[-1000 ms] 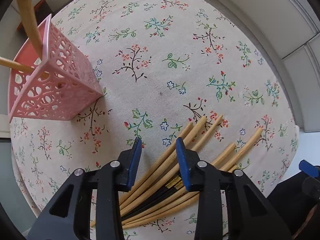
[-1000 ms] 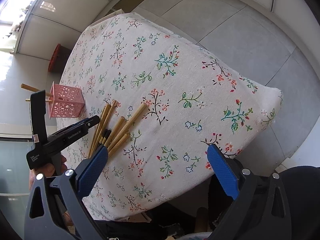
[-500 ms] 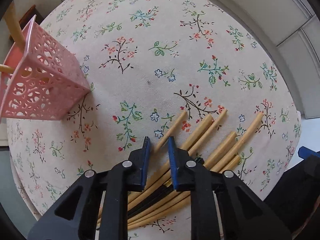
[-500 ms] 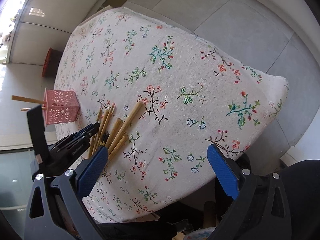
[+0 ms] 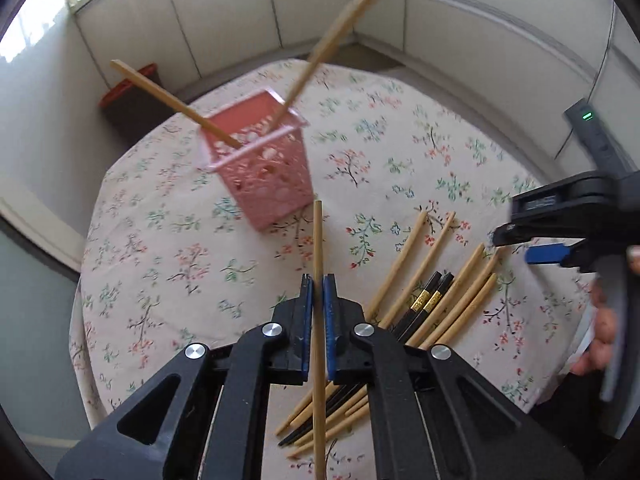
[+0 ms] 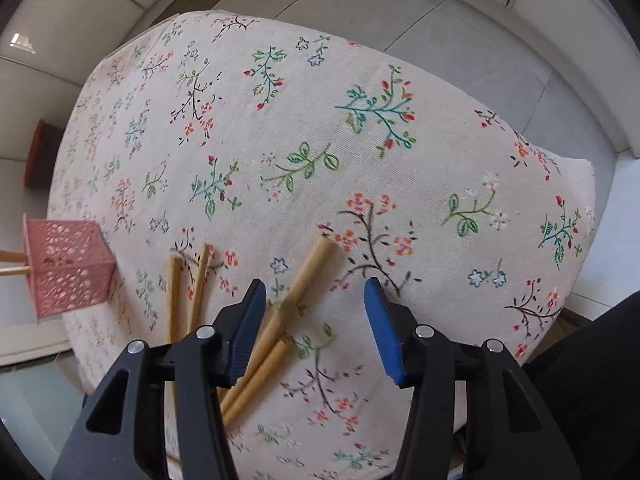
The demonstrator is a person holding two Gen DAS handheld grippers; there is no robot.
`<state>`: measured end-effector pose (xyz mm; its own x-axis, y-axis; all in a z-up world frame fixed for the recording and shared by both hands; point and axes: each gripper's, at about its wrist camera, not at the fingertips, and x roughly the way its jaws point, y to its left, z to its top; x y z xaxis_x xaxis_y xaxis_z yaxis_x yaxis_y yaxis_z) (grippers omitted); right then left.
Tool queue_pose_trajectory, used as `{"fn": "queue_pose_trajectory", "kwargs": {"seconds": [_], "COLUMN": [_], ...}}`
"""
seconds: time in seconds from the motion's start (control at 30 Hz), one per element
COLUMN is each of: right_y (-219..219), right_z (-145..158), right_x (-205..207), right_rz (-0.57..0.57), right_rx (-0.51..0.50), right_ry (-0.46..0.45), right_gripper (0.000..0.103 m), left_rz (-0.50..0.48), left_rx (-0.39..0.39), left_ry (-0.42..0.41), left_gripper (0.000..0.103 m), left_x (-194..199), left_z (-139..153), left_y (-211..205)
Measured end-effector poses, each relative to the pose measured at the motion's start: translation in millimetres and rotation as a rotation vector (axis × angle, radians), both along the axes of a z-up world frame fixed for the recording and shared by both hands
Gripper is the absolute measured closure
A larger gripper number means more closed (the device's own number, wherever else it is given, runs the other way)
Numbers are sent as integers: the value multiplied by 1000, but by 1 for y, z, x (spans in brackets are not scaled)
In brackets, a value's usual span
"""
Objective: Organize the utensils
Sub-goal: 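Close the left tool on a chopstick while the right tool grasps another, then lift both held chopsticks upright toward the pink basket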
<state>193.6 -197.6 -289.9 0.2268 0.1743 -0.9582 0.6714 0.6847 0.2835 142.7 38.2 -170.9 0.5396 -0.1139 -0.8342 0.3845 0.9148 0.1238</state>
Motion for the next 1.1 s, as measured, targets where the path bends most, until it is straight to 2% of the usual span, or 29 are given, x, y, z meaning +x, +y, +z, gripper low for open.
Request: {"fn": "queue_pose_trajectory", "kwargs": {"seconds": [0.1, 0.13, 0.17, 0.23, 0.27, 0.4, 0.6, 0.77, 0.9, 1.1], "right_y": [8, 9, 9, 2, -4, -17, -7, 24, 46, 62], "right_z": [1, 2, 1, -2, -6, -2, 45, 98, 136, 176], "right_x": [11, 13, 15, 12, 10, -1, -25, -54, -71, -92], "right_rz": [-32, -43, -61, -122, -151, -161, -11, 169, 300, 392], "right_rx": [-57, -66, -60, 11, 70, 167, 143, 67, 47, 22], "right_ry": [5, 10, 5, -32, -55, -136, -319, -492, -613, -717], "right_gripper": [65, 79, 89, 92, 93, 94, 94, 94, 95, 95], "left_rz": [25, 34, 42, 55, 62, 100, 143, 172, 170, 168], "left_rx": [-44, -52, -63, -80, -86, -127, -237, -311, -317, -316], "left_ry": [-35, -48, -56, -66, -70, -88, -118, -122, -142, -191], "left_gripper": [98, 98, 98, 98, 98, 98, 98, 98, 98, 98], "left_x": [-2, -6, -9, -8, -8, -16, -31, -45, -56, -68], "left_z": [13, 18, 22, 27, 31, 40, 59, 69, 81, 104], "left_y": [16, 20, 25, 30, 35, 46, 57, 59, 54, 51]}}
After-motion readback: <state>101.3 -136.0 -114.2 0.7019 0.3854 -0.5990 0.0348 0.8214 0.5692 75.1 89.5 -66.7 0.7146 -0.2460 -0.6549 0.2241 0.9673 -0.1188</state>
